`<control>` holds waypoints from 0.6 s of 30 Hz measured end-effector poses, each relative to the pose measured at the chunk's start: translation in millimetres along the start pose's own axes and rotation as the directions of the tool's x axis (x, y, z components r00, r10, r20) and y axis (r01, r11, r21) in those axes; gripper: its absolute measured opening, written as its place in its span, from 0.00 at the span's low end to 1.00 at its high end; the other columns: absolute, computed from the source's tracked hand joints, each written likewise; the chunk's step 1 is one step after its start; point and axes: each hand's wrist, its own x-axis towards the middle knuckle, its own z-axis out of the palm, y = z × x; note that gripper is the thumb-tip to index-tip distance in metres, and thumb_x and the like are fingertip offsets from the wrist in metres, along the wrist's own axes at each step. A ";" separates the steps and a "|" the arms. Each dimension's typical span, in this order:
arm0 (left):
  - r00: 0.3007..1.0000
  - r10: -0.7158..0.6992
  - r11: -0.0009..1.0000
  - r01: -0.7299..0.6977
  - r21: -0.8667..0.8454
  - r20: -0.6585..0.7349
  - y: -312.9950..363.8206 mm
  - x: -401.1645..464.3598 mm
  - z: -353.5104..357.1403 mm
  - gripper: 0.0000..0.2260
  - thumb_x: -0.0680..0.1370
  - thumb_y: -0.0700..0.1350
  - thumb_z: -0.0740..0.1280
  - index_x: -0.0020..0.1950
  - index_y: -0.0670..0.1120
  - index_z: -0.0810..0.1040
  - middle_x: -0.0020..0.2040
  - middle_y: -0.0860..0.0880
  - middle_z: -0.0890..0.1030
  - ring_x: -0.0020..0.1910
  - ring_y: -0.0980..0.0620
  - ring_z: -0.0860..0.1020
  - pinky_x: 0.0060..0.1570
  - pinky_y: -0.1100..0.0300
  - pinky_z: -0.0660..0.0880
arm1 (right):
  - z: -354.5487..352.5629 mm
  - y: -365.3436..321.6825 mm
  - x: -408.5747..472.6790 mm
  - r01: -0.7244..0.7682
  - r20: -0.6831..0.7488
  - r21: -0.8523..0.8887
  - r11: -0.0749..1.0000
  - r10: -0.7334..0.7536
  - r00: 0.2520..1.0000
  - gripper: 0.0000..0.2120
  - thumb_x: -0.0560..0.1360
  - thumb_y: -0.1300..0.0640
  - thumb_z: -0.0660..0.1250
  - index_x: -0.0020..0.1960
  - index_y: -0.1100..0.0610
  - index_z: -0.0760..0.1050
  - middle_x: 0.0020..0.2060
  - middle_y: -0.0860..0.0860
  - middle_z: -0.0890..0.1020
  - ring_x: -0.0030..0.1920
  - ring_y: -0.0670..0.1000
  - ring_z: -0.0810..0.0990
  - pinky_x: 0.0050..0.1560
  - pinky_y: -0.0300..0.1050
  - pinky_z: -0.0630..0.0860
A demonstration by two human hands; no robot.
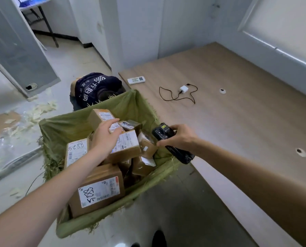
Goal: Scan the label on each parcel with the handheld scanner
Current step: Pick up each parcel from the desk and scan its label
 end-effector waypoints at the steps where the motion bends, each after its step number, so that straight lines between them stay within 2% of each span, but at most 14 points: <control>1: 0.997 0.064 0.998 -0.065 0.018 0.041 13.9 0.5 1.7 0.16 0.81 0.49 0.67 0.69 0.52 0.77 0.71 0.52 0.74 0.69 0.51 0.71 0.67 0.53 0.68 | -12.7 2.4 -13.5 -0.012 -0.034 0.021 1.000 0.012 0.999 0.24 0.64 0.44 0.84 0.56 0.50 0.83 0.44 0.51 0.87 0.45 0.52 0.86 0.51 0.50 0.85; 4: 0.959 0.232 0.971 -0.238 0.024 0.161 67.5 0.0 18.2 0.17 0.81 0.49 0.67 0.70 0.51 0.77 0.72 0.53 0.73 0.70 0.53 0.70 0.66 0.57 0.65 | -58.4 16.3 -61.0 -0.041 -0.136 0.069 0.997 0.050 0.989 0.25 0.64 0.44 0.84 0.58 0.50 0.83 0.44 0.50 0.87 0.44 0.51 0.86 0.49 0.47 0.84; 7: 0.896 0.361 0.929 -0.370 -0.013 0.257 131.8 -10.4 50.2 0.15 0.81 0.50 0.69 0.67 0.50 0.80 0.73 0.51 0.73 0.74 0.51 0.68 0.72 0.55 0.62 | -110.6 41.7 -121.3 -0.114 -0.268 0.109 0.987 0.140 0.953 0.24 0.64 0.42 0.83 0.57 0.47 0.83 0.42 0.47 0.86 0.44 0.49 0.85 0.42 0.40 0.79; 9: 0.845 0.415 0.906 -0.419 -0.066 0.337 176.4 -25.8 78.3 0.15 0.80 0.51 0.70 0.66 0.51 0.80 0.72 0.50 0.75 0.73 0.50 0.70 0.74 0.52 0.64 | -145.4 65.4 -167.5 -0.180 -0.361 0.132 0.975 0.216 0.907 0.23 0.64 0.40 0.82 0.55 0.46 0.83 0.41 0.46 0.86 0.43 0.48 0.85 0.41 0.39 0.77; 11: 0.783 0.459 0.886 -0.441 -0.146 0.419 223.5 -52.4 109.2 0.17 0.79 0.50 0.71 0.68 0.49 0.79 0.69 0.47 0.78 0.69 0.48 0.74 0.71 0.50 0.69 | -177.6 93.3 -220.5 -0.252 -0.450 0.160 0.954 0.298 0.842 0.22 0.63 0.38 0.81 0.53 0.46 0.84 0.41 0.46 0.86 0.43 0.48 0.85 0.41 0.40 0.78; 14: 0.671 0.522 0.849 -0.465 -0.249 0.527 295.8 -113.1 158.5 0.19 0.80 0.48 0.71 0.70 0.45 0.77 0.63 0.45 0.80 0.64 0.48 0.78 0.63 0.57 0.72 | -218.4 144.9 -311.8 -0.330 -0.558 0.239 0.913 0.407 0.723 0.22 0.62 0.37 0.81 0.51 0.47 0.84 0.42 0.47 0.86 0.46 0.50 0.85 0.49 0.43 0.81; 18: 0.464 0.617 0.765 -0.543 -0.347 0.635 382.7 -222.2 227.5 0.20 0.80 0.51 0.70 0.70 0.46 0.76 0.56 0.48 0.82 0.57 0.51 0.79 0.54 0.62 0.70 | -249.0 223.3 -448.8 -0.399 -0.624 0.386 0.832 0.554 0.551 0.24 0.59 0.35 0.81 0.48 0.48 0.85 0.42 0.48 0.87 0.45 0.50 0.86 0.53 0.47 0.83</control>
